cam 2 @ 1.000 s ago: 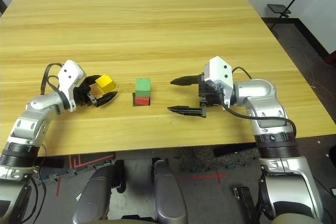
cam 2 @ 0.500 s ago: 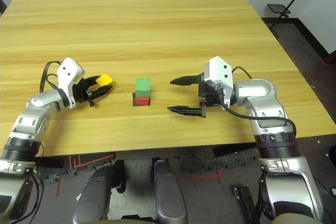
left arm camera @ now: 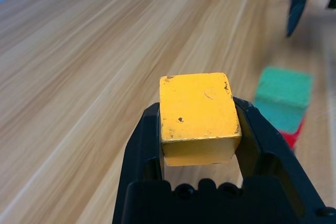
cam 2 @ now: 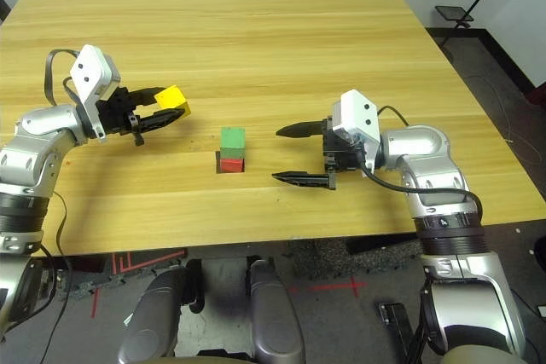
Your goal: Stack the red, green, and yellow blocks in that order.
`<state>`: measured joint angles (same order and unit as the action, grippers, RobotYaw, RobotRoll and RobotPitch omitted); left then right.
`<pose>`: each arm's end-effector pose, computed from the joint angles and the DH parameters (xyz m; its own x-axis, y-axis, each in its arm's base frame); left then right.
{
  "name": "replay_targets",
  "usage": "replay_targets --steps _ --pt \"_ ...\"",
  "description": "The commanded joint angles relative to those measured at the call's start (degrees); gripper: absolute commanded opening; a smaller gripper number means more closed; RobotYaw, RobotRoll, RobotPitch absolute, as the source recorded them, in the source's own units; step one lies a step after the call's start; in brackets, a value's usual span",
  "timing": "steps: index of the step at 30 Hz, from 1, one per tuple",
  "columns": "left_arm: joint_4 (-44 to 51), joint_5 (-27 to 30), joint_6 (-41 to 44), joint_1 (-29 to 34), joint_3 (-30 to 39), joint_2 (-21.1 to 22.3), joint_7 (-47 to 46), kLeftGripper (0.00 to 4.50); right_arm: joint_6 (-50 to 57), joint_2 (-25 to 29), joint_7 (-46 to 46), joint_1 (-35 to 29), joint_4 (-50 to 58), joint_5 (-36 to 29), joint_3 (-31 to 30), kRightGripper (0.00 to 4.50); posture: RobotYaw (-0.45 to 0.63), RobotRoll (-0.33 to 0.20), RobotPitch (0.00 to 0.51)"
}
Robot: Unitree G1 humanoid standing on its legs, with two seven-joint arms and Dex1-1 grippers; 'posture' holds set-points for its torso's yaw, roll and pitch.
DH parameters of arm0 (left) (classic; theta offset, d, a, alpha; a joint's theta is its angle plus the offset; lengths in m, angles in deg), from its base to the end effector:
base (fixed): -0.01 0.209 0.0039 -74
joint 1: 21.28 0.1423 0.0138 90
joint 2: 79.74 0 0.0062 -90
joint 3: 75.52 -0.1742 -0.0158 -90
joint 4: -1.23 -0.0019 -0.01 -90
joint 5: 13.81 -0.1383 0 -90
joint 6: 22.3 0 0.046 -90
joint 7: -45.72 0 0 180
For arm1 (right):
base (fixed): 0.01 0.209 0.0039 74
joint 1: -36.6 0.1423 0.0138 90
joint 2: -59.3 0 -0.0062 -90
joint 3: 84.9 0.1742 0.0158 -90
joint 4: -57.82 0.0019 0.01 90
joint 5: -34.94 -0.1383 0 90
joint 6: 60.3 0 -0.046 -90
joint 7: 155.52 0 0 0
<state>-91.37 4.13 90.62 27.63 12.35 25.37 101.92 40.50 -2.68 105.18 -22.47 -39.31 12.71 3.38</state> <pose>0.2935 0.1947 0.2277 0.4962 -0.8647 -0.0774 0.8286 0.4451 0.3396 0.2765 -0.2534 0.2042 0.2260 0.9240 -0.3084 -0.9488 0.1371 -0.2846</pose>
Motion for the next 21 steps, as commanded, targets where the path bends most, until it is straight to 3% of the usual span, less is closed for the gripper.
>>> replay_targets --steps 1,10,21 --pt "3.8 2.0 3.8 -0.8 -1.6 -0.4 0.8 1.95 3.1 1.6 0.4 -0.3 3.8 -2.4 1.3 4.50 0.18 0.048 0.224" --pt "7.4 3.5 6.8 -0.2 -4.8 -1.6 2.0 1.95 7.6 5.9 0.5 -1.5 8.7 -5.1 3.9 4.50 0.16 0.043 0.224" --pt "5.7 2.9 4.4 -2.6 -7.9 -5.1 3.4 1.95 7.7 6.3 -0.9 -2.3 8.7 -4.3 4.3 4.50 0.14 0.037 0.227"
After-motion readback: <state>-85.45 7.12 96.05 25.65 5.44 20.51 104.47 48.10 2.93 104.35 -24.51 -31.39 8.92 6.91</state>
